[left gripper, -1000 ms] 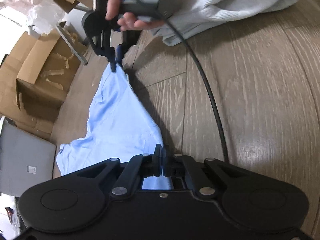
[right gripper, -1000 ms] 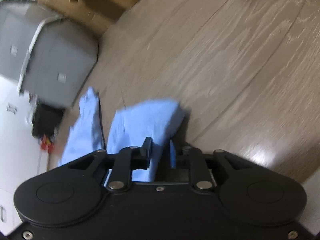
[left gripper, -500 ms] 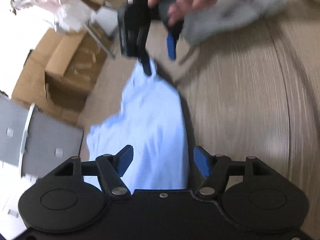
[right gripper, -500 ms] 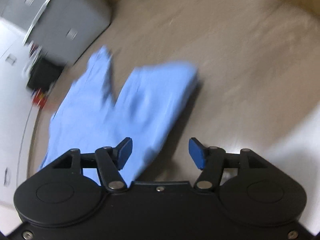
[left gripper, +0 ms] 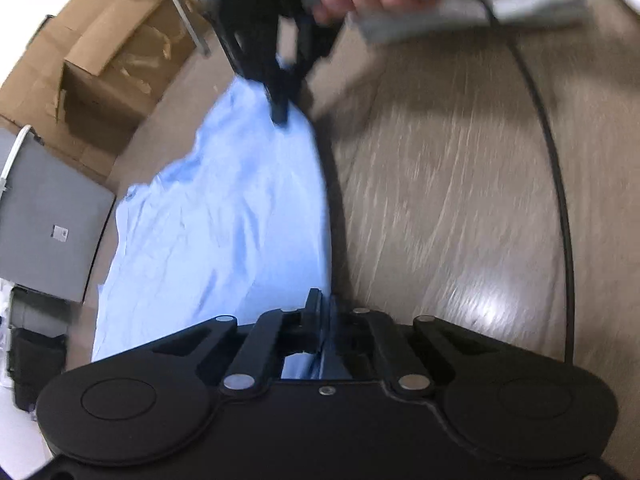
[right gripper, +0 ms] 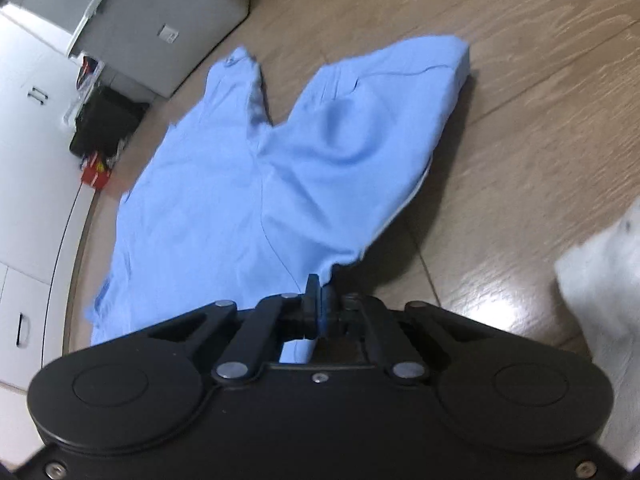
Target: Fold clothes
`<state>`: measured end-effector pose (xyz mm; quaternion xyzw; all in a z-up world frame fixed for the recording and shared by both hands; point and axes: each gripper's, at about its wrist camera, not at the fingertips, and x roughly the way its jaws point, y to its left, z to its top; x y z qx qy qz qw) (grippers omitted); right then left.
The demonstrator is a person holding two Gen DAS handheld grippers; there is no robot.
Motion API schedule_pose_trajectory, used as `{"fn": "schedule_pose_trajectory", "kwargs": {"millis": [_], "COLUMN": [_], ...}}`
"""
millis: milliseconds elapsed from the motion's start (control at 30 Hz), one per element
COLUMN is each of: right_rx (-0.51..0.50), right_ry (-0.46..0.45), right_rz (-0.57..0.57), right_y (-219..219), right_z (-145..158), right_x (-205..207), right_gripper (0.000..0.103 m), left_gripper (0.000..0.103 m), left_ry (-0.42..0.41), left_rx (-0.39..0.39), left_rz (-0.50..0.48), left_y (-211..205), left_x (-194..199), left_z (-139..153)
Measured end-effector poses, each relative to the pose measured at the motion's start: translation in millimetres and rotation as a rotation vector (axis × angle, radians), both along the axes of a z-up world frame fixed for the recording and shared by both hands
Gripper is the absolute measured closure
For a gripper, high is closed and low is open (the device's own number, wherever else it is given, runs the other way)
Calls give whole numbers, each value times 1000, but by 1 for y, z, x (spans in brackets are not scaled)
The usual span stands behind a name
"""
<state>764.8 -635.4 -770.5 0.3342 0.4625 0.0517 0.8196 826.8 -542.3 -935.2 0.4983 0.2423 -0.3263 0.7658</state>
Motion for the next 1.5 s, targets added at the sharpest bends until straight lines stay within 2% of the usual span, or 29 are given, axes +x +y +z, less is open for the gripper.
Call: {"fn": "schedule_pose_trajectory", "kwargs": {"millis": [67, 100, 133, 200, 333, 367, 400, 433, 500, 567, 600, 633, 667, 700, 800, 867, 900, 933, 967, 1000, 1067, 1133, 1167, 1233, 1333, 1367, 1400, 1433, 1500], "right_rx": [-36, -36, -33, -17, 111, 139, 163, 194, 240, 261, 261, 259, 243, 210, 137, 125, 120, 117, 124, 136, 159, 182, 204, 221, 166, 89, 0, -69, -201], "right_ry": [60, 70, 83, 120, 165, 168, 172, 173, 179, 191, 195, 198, 206, 209, 209, 232, 245, 255, 263, 264, 263, 230, 176, 50, -199, -294, -389, -437, -512], "right_rz": [83, 101, 130, 206, 214, 203, 192, 173, 137, 112, 101, 99, 94, 100, 99, 138, 159, 200, 243, 299, 417, 544, 631, 746, 789, 816, 847, 875, 926], "right_y": [10, 10, 14, 30, 63, 68, 72, 78, 89, 94, 97, 98, 100, 102, 105, 105, 106, 108, 109, 110, 113, 118, 123, 136, 166, 191, 219, 244, 290], "right_z": [6, 7, 10, 16, 3, -1, -5, -9, -14, -16, -17, -17, -17, -15, -10, -1, 3, 10, 18, 26, 44, 64, 79, 101, 123, 128, 133, 133, 130], "right_x": [-1, -4, -12, -31, -55, -56, -56, -54, -49, -44, -43, -43, -41, -38, -32, -26, -23, -21, -21, -21, -21, -18, -15, -2, 22, 34, 46, 51, 60], "right_gripper": [60, 48, 32, 31, 31, 33, 38, 44, 51, 57, 60, 68, 98, 102, 102, 96, 87, 62, 34, 27, 27, 27, 27, 27, 27, 27, 28, 32, 51], "left_gripper": [72, 48, 35, 35, 38, 42, 53, 57, 57, 56, 56, 59, 68, 88, 87, 74, 50, 23, 13, 5, 5, 5, 5, 5, 5, 5, 5, 5, 5], "left_ry": [-43, -58, -59, -47, -26, 15, 56, 89, 151, 166, 186, 210, 255, 288, 306, 333, 342, 346, 353, 373, 478, 562, 614, 627, 585, 571, 573, 569, 531], "left_rx": [-16, -28, -43, -71, 30, 84, 118, 122, 130, 131, 116, 95, 57, 26, -12, -50, -63, -81, -125, -163, -148, -148, -168, -188, -243, -292, -339, -378, -420], "left_rz": [-61, -82, -94, -116, -151, -168, -168, -156, -123, -118, -123, -127, -128, -127, -105, -50, -15, 5, 28, 35, 59, 100, 158, 264, 589, 740, 801, 846, 867], "left_y": [19, 28, 36, 69, 121, 139, 148, 154, 166, 170, 171, 172, 174, 175, 176, 179, 182, 185, 191, 198, 209, 219, 229, 243, 276, 295, 306, 316, 330], "left_x": [-11, -14, -13, -13, -7, 0, 7, 11, 21, 27, 30, 32, 37, 41, 44, 47, 52, 57, 61, 66, 79, 91, 103, 121, 177, 206, 227, 248, 291], "left_z": [17, 25, 33, 53, 49, 40, 35, 35, 31, 26, 25, 24, 23, 23, 27, 38, 45, 53, 68, 83, 104, 117, 130, 143, 164, 174, 178, 181, 173]}}
